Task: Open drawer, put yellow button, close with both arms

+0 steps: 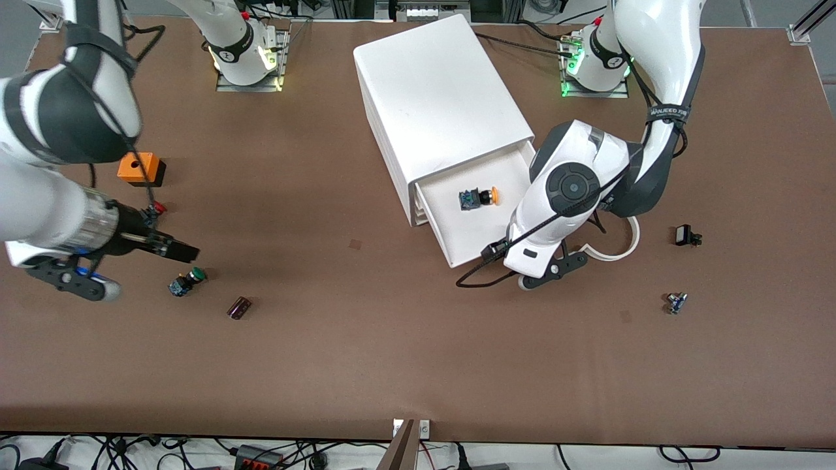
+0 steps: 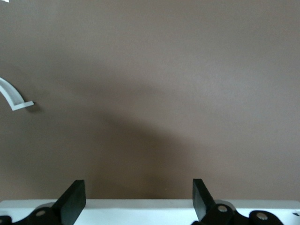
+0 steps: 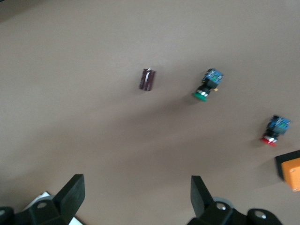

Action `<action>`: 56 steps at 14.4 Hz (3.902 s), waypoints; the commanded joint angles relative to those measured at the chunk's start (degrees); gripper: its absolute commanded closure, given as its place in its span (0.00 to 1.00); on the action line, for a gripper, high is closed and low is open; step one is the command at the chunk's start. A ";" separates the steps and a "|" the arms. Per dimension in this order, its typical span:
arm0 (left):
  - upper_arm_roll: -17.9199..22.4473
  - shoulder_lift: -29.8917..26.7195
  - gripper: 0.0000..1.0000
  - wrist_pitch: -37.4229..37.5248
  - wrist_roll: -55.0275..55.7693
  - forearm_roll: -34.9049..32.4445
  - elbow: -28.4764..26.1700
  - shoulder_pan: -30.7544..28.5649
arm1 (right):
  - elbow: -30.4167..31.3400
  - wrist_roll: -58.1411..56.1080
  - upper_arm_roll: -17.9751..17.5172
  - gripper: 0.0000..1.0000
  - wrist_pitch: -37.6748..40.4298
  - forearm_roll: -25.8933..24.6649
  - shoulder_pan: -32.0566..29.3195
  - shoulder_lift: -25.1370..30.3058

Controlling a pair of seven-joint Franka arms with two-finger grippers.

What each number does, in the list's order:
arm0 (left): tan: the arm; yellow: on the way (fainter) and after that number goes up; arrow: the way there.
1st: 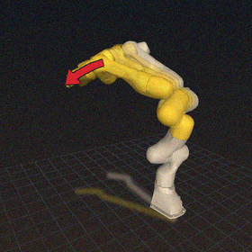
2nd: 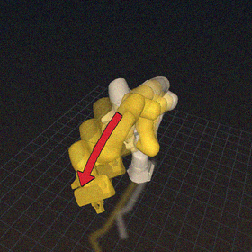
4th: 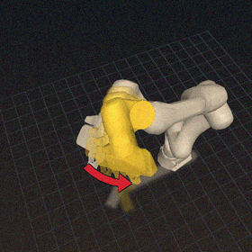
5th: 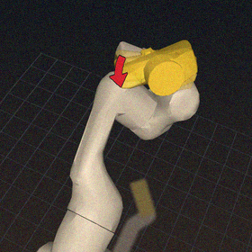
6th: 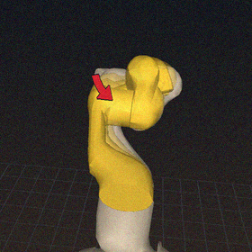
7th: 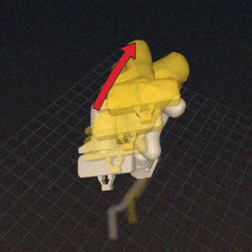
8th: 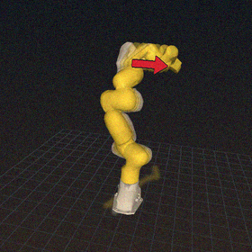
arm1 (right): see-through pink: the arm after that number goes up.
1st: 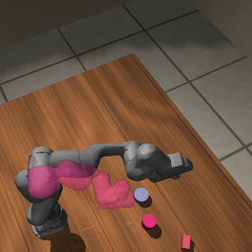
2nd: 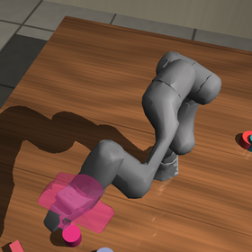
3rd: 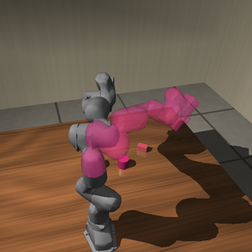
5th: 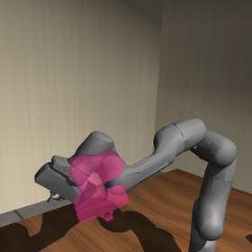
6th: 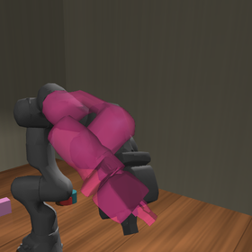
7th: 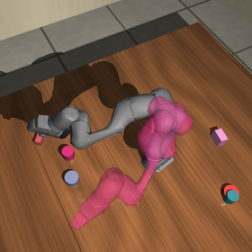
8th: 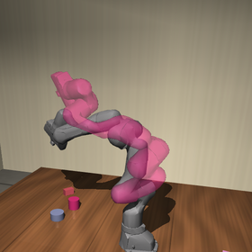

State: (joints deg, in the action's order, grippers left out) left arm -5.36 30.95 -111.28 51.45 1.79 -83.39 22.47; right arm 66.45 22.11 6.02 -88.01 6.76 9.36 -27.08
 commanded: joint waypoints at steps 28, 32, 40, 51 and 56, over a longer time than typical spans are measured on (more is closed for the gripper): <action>-11.34 -4.14 0.00 11.61 1.38 8.41 -5.91 -1.19 | 29.96 -24.04 -6.46 0.00 -8.40 -8.96 -14.46 26.99; -10.55 -4.23 0.00 11.44 0.24 7.01 -3.90 -3.12 | 28.13 -24.57 -6.54 0.00 -7.79 -8.87 -14.20 26.64; -10.64 -6.42 0.00 13.62 -13.25 -9.34 2.97 -13.22 | 27.33 -23.69 -6.54 0.00 -5.24 -8.52 -14.20 27.08; -4.69 -22.92 0.00 24.27 -54.84 -7.78 -1.49 -26.95 | 27.42 -24.04 -6.54 0.00 -4.45 -8.43 -14.11 27.08; 3.51 -34.63 0.00 14.80 -63.40 -3.54 -15.82 -23.70 | 27.60 -23.95 -6.54 0.00 -5.24 -8.52 -14.11 26.73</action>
State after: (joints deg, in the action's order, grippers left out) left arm -4.02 1.57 -90.39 -9.99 -2.30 -90.93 -3.77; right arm 93.67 -1.96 -0.10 -93.09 -1.14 -4.58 -0.88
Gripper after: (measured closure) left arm 0.000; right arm 0.000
